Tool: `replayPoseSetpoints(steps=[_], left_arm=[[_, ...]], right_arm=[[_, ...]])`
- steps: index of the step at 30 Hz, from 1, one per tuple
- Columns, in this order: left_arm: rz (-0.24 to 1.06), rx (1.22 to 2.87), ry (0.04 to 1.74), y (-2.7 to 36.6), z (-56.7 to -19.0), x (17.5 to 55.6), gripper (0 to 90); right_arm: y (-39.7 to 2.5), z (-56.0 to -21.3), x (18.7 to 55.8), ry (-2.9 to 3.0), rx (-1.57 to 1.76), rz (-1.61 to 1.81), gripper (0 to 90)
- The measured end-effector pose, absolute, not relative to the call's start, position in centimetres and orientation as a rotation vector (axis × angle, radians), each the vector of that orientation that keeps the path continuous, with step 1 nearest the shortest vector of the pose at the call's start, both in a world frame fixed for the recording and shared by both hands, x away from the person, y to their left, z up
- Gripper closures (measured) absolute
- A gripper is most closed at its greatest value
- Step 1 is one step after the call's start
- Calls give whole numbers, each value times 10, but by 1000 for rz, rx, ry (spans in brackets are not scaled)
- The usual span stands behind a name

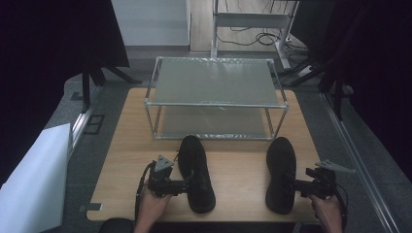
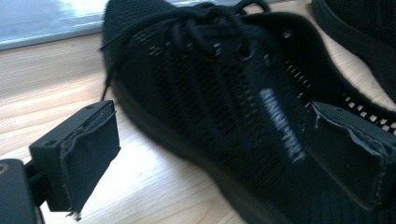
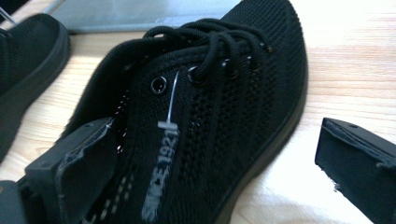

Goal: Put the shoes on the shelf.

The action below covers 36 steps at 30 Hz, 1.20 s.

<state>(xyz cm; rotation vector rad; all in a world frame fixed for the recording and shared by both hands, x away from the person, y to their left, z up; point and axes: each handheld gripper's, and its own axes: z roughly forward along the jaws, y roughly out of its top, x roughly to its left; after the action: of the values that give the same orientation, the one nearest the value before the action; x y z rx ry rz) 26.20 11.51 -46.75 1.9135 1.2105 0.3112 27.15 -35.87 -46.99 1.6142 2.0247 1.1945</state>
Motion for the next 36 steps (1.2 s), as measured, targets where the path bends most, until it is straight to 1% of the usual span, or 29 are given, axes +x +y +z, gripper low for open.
replayPoseSetpoints(steps=[5, 7, 13, 14, 15, 16, 17, 18, 19, 20, 21, 22, 23, 24, 25, 26, 28, 29, 30, 31, 33, 34, 35, 36], left_arm=[[294, 1928, 1243, 102, -475, 269, 23], [266, 1901, 1266, 100, -479, 273, 0], [310, 1938, 1304, 87, -487, 285, 0], [339, 1964, 1315, 82, -491, 290, 0], [339, 1964, 1315, 82, -491, 290, 0], [367, 1982, 1333, 78, -494, 295, 0], [367, 1982, 1333, 78, -494, 295, 1], [378, 1977, 1348, 78, -494, 297, 32], [417, 1953, 1369, 80, -490, 297, 84], [417, 1953, 1369, 80, -490, 297, 154], [455, 1950, 1368, 81, -488, 295, 154], [504, 1939, 1365, 86, -485, 294, 347], [504, 1939, 1365, 86, -485, 294, 412], [495, 1929, 1367, 90, -485, 295, 412], [479, 1922, 1366, 94, -485, 296, 449], [479, 1923, 1361, 98, -485, 297, 502], [486, 1939, 1355, 100, -484, 297, 556], [486, 1939, 1355, 100, -484, 297, 582], [491, 1943, 1353, 101, -484, 297, 607], [497, 1944, 1351, 102, -484, 297, 607], [493, 1936, 1354, 106, -484, 298, 644], [490, 1925, 1361, 109, -483, 297, 696], [492, 1915, 1369, 111, -483, 297, 696], [492, 1903, 1379, 114, -482, 297, 741]], right_arm=[[-354, -479, 280, 2031, 1641, 1163, 0], [-350, -485, 285, 2036, 1658, 1146, 0], [-342, -493, 294, 2056, 1671, 1082, 0], [-339, -495, 297, 2048, 1663, 1044, 14], [-339, -495, 297, 2048, 1663, 1044, 14], [-335, -494, 298, 2034, 1654, 1015, 65], [-335, -494, 298, 2034, 1654, 1015, 65], [-333, -492, 297, 2016, 1635, 957, 155], [-333, -491, 296, 2008, 1630, 943, 195], [-333, -491, 296, 2008, 1630, 943, 195], [-333, -490, 295, 1996, 1620, 932, 256], [-335, -489, 293, 1973, 1603, 908, 354], [-335, -489, 293, 1967, 1597, 899, 392], [-335, -489, 293, 1967, 1597, 899, 392], [-336, -488, 292, 1961, 1591, 889, 430], [-335, -487, 290, 1953, 1567, 859, 515], [-336, -486, 288, 1936, 1546, 844, 594], [-336, -486, 288, 1936, 1546, 844, 594], [-337, -485, 286, 1924, 1531, 846, 649], [-337, -485, 286, 1924, 1531, 846, 649], [-340, -485, 284, 1905, 1529, 864, 692], [-344, -485, 284, 1893, 1542, 893, 713], [-344, -485, 284, 1893, 1542, 893, 713], [-347, -485, 284, 1882, 1565, 925, 723]])
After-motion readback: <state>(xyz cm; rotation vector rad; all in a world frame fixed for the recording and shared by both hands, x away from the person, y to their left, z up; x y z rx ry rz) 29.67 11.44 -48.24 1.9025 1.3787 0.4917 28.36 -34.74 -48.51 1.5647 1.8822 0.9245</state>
